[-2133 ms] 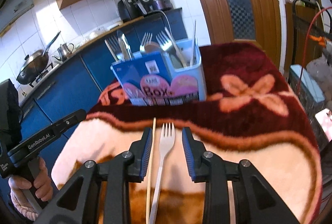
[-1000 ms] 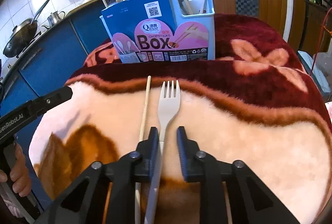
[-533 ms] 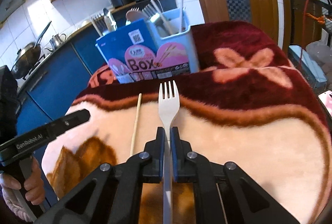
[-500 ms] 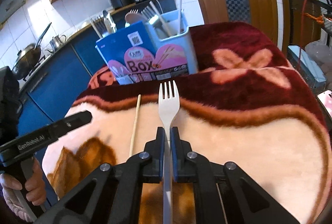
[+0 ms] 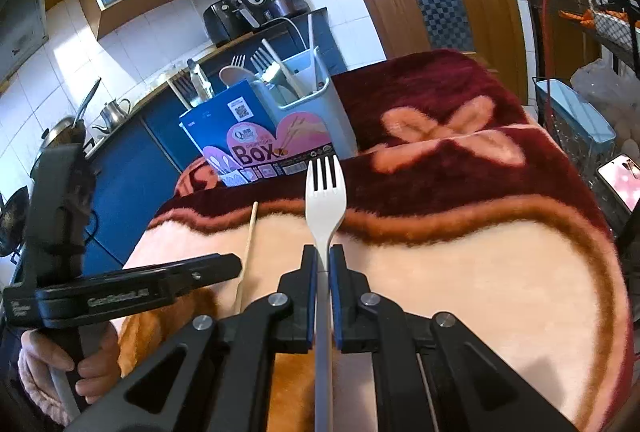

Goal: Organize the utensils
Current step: 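Grasp the last wooden chopstick with the left tool while the right tool lifts the white fork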

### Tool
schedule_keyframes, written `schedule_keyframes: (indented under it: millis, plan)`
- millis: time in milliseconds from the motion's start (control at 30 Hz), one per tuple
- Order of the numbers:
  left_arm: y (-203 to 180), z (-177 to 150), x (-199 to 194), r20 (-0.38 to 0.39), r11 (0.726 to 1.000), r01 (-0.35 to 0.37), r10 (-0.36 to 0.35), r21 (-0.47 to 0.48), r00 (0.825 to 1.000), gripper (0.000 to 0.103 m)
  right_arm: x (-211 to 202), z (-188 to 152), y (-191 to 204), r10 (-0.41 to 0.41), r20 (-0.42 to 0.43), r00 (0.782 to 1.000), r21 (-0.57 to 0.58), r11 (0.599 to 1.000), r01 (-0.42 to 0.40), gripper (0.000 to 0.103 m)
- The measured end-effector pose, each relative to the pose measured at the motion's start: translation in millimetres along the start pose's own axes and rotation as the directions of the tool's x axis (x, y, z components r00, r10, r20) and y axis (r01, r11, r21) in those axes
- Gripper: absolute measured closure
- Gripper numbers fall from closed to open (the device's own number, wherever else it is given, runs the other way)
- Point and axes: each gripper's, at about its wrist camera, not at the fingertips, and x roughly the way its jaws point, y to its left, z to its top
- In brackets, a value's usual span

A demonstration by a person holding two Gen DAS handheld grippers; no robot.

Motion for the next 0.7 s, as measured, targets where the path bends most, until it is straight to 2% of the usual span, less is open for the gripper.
schedule_keyframes:
  millis: [67, 200, 367, 467, 700]
  plan:
    - [-3.0, 2.4, 5.0, -0.02, 1.0, -0.012, 0.013, 0.004, 1.0, 0.082, -1.5, -1.0, -2.4, 0.004, 0.003, 1.0, 0.007, 1.0, -0.004, 0.095]
    - [-5.4, 6.3, 16.0, -0.082, 1.0, -0.013, 0.014, 0.006, 0.997, 0.088, -4.5, -2.8, -7.2, 0.017, 0.007, 1.0, 0.022, 1.0, -0.018, 0.095]
    - [-0.9, 10.4, 20.3, -0.107, 1.0, -0.006, 0.003, -0.024, 0.994, 0.093, -4.0, -2.7, -6.6, 0.027, 0.004, 1.0, 0.021, 0.999, -0.027, 0.095]
    - [4.7, 9.8, 17.7, -0.095, 0.999, 0.012, -0.017, -0.053, 0.995, 0.098, -1.3, -3.2, -5.5, 0.028, -0.011, 1.0, 0.018, 0.999, -0.028, 0.095]
    - [23.5, 3.0, 1.2, -0.04, 0.995, 0.036, -0.04, -0.096, 0.998, 0.098, 10.5, -5.1, -4.4, 0.024, -0.064, 0.998, 0.028, 0.999, -0.023, 0.095]
